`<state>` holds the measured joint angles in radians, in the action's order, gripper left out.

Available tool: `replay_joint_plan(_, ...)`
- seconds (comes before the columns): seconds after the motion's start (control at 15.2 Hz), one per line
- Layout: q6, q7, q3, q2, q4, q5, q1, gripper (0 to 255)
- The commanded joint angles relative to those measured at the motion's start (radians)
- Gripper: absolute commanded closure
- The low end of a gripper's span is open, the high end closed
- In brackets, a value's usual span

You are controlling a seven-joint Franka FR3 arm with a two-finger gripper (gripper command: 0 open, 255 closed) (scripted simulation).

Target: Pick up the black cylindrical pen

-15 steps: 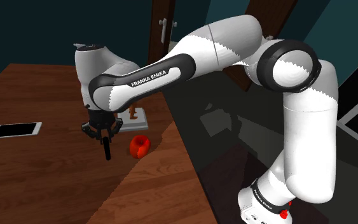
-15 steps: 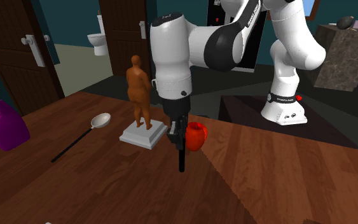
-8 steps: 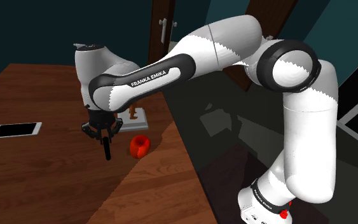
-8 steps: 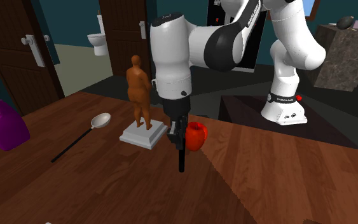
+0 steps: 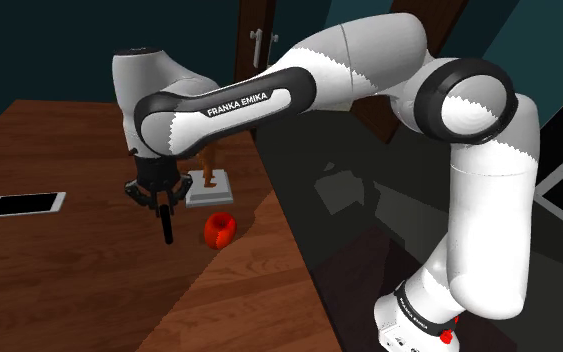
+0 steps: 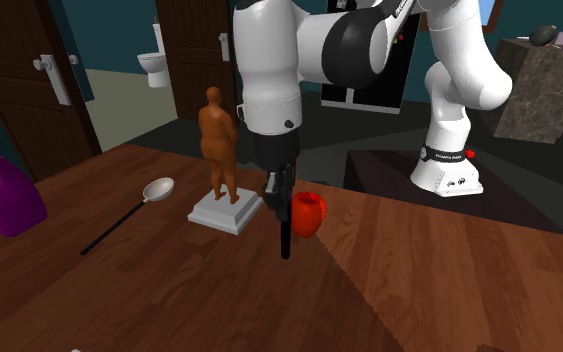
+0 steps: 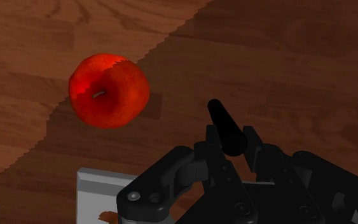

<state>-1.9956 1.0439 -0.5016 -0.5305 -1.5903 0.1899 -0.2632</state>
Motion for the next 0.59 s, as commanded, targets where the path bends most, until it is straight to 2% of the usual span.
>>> replay_joint_plan(0.0,0.022,-0.003,-0.004,0.012,0.01,-0.006,0.002,255)
replay_joint_plan(0.53,0.091,-0.008,-0.012,0.039,0.055,-0.02,0.004,255)
